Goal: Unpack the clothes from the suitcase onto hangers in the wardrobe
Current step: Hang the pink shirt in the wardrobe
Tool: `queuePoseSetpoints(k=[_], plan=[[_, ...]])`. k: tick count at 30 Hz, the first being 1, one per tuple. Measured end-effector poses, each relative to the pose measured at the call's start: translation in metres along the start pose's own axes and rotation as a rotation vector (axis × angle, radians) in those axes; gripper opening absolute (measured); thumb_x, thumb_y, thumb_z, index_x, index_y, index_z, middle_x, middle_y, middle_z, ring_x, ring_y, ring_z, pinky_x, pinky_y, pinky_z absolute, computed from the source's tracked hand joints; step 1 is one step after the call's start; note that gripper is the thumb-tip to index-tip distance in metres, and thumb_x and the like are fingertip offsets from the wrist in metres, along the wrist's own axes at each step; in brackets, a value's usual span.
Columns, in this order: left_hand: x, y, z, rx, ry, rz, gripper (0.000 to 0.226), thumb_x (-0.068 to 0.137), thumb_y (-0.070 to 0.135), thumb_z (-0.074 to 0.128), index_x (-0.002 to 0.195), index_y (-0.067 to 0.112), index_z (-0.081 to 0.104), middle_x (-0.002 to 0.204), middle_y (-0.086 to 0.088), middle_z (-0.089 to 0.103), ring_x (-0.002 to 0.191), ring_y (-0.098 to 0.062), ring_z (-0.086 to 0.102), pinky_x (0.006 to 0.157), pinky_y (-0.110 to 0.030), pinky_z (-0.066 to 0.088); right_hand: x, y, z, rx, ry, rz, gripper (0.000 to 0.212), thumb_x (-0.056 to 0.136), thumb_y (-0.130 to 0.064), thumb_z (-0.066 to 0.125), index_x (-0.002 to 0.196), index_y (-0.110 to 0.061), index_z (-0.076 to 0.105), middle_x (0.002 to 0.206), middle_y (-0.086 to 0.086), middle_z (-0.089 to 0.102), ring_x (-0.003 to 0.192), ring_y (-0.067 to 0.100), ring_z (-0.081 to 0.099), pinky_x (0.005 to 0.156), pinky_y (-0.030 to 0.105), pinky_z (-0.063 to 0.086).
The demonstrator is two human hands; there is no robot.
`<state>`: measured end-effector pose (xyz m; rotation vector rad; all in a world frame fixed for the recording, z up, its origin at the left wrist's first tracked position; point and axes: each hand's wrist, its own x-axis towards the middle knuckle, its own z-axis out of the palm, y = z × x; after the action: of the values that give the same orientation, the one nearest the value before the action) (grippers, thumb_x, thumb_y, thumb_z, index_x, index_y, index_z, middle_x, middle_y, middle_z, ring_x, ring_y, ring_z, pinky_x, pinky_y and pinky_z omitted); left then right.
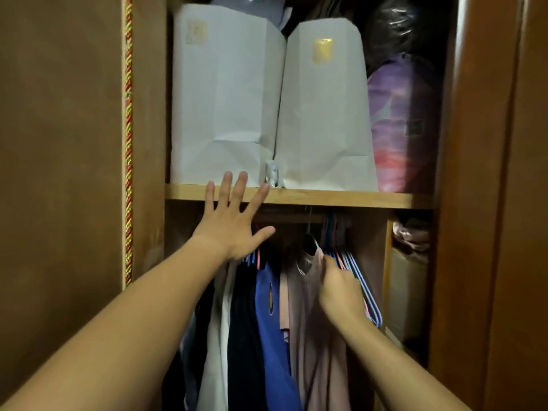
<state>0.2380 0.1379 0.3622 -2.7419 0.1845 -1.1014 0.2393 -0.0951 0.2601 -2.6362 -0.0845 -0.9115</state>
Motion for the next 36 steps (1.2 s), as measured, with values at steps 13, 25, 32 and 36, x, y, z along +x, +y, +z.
queuePoseSetpoints(k=[13, 25, 32, 36], plan=[[0.005, 0.001, 0.004, -0.041, -0.03, -0.002, 0.086, 0.088, 0.083, 0.013, 0.14, 0.045, -0.043, 0.153, -0.01, -0.048, 0.135, -0.036, -0.051, 0.11, -0.061, -0.03, -0.019, -0.025, 0.084, 0.687, -0.37, 0.022, 0.068, 0.083, -0.01, 0.056, 0.147, -0.029, 0.042, 0.13, 0.001, 0.06, 0.112, 0.017, 0.06, 0.096, 0.025, 0.048], [0.007, 0.007, 0.005, 0.022, -0.014, -0.056, 0.098, 0.085, 0.087, 0.021, 0.134, 0.041, -0.05, 0.153, -0.014, -0.047, 0.138, -0.042, -0.045, 0.112, -0.065, -0.024, -0.018, -0.002, 0.068, 0.479, -0.757, -0.302, 0.08, 0.09, -0.045, 0.068, 0.156, -0.027, 0.027, 0.154, -0.015, 0.03, 0.144, 0.007, 0.029, 0.117, 0.023, 0.023], [0.006, 0.015, 0.01, 0.068, 0.043, -0.109, 0.104, 0.086, 0.084, 0.025, 0.136, 0.034, -0.051, 0.154, -0.02, -0.044, 0.14, -0.046, -0.041, 0.115, -0.067, -0.017, 0.001, 0.053, 0.061, -0.536, -0.042, -0.168, 0.038, 0.07, -0.008, 0.071, 0.107, -0.011, 0.063, 0.102, 0.012, 0.061, 0.096, 0.032, 0.053, 0.078, 0.042, 0.04], [0.005, 0.014, 0.01, 0.066, 0.05, -0.094, 0.104, 0.087, 0.083, 0.026, 0.138, 0.033, -0.049, 0.154, -0.02, -0.043, 0.14, -0.046, -0.041, 0.115, -0.067, -0.017, 0.005, 0.048, 0.055, -0.564, -0.062, -0.115, 0.029, 0.069, -0.006, 0.074, 0.095, -0.01, 0.062, 0.08, 0.01, 0.068, 0.077, 0.03, 0.064, 0.069, 0.039, 0.047]])
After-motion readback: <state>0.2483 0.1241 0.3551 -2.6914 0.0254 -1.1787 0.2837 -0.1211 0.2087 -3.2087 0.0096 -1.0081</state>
